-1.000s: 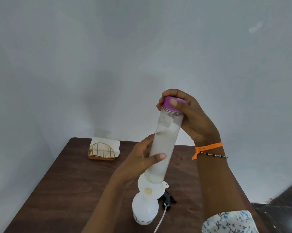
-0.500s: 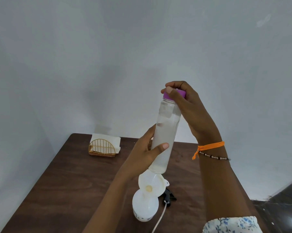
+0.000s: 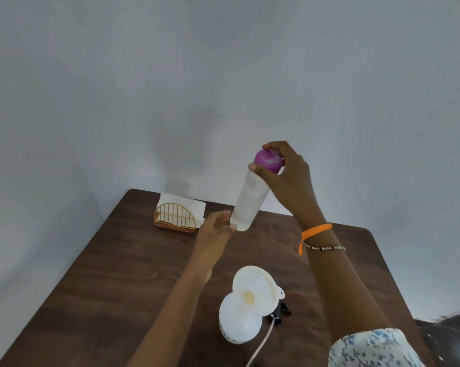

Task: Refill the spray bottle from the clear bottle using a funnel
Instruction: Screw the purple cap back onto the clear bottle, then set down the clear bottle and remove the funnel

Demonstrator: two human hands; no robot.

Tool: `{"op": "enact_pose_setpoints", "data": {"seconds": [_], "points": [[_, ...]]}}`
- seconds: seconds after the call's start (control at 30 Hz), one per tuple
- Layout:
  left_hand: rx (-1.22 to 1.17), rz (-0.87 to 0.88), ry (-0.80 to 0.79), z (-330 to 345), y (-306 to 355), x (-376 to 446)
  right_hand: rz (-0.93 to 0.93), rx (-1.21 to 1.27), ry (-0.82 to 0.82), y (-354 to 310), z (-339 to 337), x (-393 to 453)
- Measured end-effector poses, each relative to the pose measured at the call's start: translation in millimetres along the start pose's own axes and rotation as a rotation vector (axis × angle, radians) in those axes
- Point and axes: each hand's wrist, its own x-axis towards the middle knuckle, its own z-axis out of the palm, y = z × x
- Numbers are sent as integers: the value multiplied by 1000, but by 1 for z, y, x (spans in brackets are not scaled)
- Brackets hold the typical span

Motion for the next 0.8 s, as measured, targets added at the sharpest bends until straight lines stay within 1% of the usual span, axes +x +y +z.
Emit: {"op": "enact_pose_setpoints", "data": {"seconds": [0.13, 0.37, 0.6, 0.8], "points": [[26, -146, 31, -8, -24, 19, 95, -63, -113, 43, 42, 9], [35, -222, 33, -11, -44, 42, 152, -153, -215, 93, 93, 24], [61, -272, 35, -13, -58, 56, 181, -194, -244, 120, 118, 32], [57, -261, 16, -12, -64, 58, 150, -213, -199, 125, 124, 32]]}}
